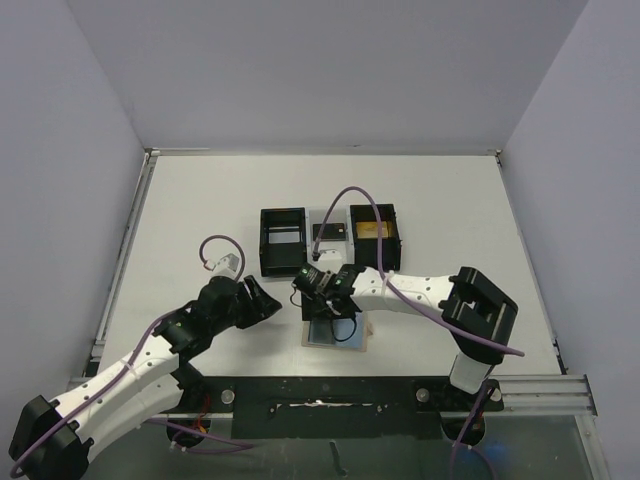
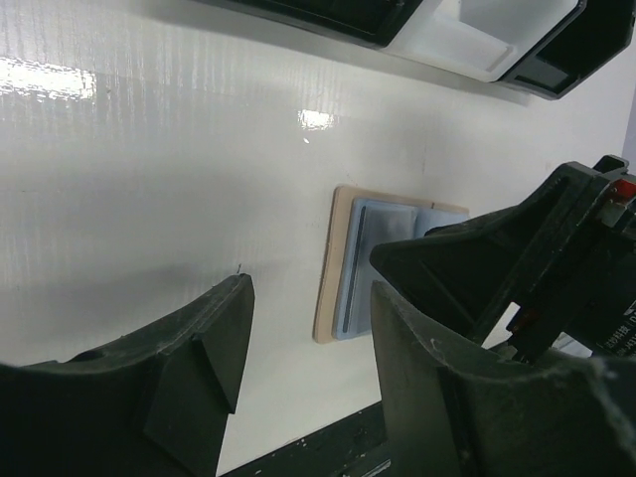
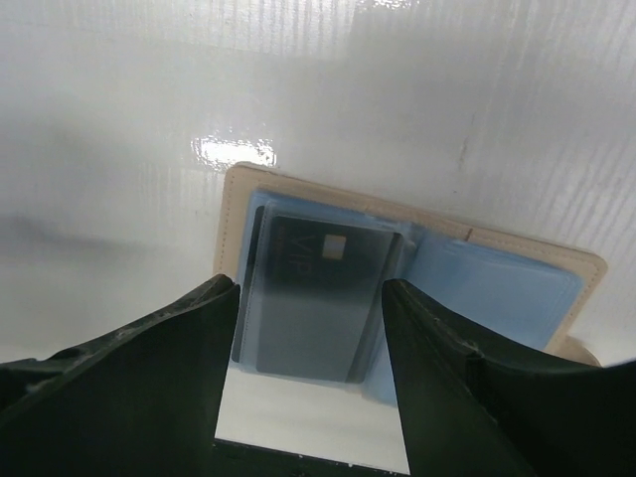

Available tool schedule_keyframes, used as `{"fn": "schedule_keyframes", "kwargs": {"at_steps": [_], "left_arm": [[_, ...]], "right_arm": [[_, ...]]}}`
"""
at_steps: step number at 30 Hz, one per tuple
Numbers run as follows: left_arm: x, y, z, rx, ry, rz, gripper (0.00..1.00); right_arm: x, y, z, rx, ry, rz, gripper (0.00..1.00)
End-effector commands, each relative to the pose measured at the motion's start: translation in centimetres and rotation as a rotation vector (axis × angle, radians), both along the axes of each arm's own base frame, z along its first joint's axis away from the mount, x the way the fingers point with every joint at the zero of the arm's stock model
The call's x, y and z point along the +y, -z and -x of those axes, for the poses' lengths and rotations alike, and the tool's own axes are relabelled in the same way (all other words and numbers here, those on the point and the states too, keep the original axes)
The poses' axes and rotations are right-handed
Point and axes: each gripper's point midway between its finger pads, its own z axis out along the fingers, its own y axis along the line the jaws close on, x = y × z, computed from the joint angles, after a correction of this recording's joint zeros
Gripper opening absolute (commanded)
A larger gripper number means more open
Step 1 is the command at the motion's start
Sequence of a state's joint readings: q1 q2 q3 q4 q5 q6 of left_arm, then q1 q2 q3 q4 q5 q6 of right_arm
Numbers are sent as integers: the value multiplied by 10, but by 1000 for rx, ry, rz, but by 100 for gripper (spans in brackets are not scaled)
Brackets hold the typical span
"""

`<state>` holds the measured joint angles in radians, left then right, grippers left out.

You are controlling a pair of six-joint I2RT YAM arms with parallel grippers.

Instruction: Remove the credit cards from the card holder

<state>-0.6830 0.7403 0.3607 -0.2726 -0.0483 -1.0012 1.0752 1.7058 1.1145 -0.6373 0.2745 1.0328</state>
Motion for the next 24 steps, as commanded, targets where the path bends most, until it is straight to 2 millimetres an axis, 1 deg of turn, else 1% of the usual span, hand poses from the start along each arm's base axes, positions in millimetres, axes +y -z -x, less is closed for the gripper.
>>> {"fn": "schedule_keyframes", "kwargs": {"at_steps": [1, 4, 9, 13, 15, 21, 24], "left_arm": [[-2, -20, -10, -48, -15, 22, 50], [-3, -19, -10, -47, -12, 22, 50], [-4, -19, -10, -43, -5, 23, 50], [-4, -18, -10, -43, -7, 29, 50], [-4, -18, -10, -43, -4, 30, 50], [-7, -19, -11, -40, 2, 36, 50], [-14, -22, -10, -55, 36, 60, 50]], "right_arm": [[16, -9, -7, -22, -16, -26, 61], [14, -3, -7, -15, -10, -11, 62], [5, 11, -4, 12, 1, 49, 63], [1, 23, 1, 40, 4, 56, 64], [-1, 26, 3, 49, 8, 59, 63], [-3, 26, 3, 51, 15, 6, 56], [1, 22, 3, 46, 11, -56, 54]]}}
